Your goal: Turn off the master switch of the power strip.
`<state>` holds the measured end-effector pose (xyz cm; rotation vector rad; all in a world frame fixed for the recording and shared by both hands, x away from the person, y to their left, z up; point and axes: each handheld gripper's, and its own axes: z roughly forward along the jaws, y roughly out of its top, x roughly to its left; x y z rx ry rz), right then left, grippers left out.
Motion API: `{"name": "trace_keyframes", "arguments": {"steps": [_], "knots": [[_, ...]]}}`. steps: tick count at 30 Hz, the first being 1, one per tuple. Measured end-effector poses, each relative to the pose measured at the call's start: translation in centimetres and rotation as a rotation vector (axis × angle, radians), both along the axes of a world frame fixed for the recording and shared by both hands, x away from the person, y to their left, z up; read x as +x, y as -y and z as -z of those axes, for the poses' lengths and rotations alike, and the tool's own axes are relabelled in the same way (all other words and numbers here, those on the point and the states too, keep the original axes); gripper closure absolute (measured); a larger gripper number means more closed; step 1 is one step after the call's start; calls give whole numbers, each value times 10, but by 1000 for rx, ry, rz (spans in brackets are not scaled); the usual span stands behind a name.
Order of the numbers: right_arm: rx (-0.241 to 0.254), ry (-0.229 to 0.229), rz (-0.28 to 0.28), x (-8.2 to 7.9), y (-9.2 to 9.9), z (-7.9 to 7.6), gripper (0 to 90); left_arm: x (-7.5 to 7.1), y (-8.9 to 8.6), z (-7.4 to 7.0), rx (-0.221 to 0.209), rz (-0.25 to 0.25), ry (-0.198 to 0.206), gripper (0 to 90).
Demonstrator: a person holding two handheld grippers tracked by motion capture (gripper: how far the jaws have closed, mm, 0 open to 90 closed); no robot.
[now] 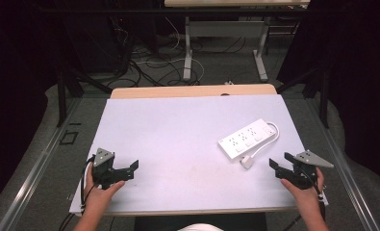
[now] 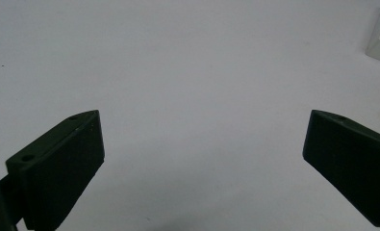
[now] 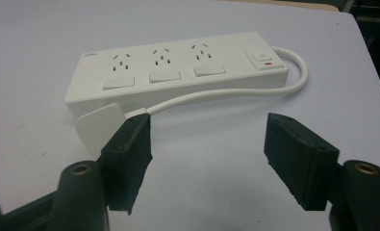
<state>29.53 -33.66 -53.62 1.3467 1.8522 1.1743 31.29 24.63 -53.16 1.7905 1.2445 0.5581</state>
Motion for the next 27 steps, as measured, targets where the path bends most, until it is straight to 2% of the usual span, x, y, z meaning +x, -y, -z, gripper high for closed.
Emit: {"name": "trace_keyframes", "arguments": {"steps": [2,3,4,7,8,11,16,22,24,27], "knots": [[3,-2,3,0,0,-1,336,0,0,0,0,0,0,7],[6,16,8,1,-1,-1,336,0,0,0,0,-1,-1,7],[-13,4,-2,2,1,-2,337,0,0,0,-3,-1,-2,7],[0,10,3,2,1,-2,347,-1,1,0,-2,-2,0,7],[2,-3,13,2,0,-4,358,-1,1,-1,0,0,-1,7],[-8,-7,12,2,1,-5,377,-1,1,0,-2,4,-2,7],[-10,16,9,4,-1,-7,414,-1,2,0,-7,6,-2,7],[-36,-6,-10,8,0,-13,417,-1,3,-1,-11,6,1,7],[-34,8,-4,10,-1,-13,417,-1,2,-1,-11,4,0,8],[-39,-14,-16,11,0,-16,418,-1,2,0,-7,6,3,7]]}}
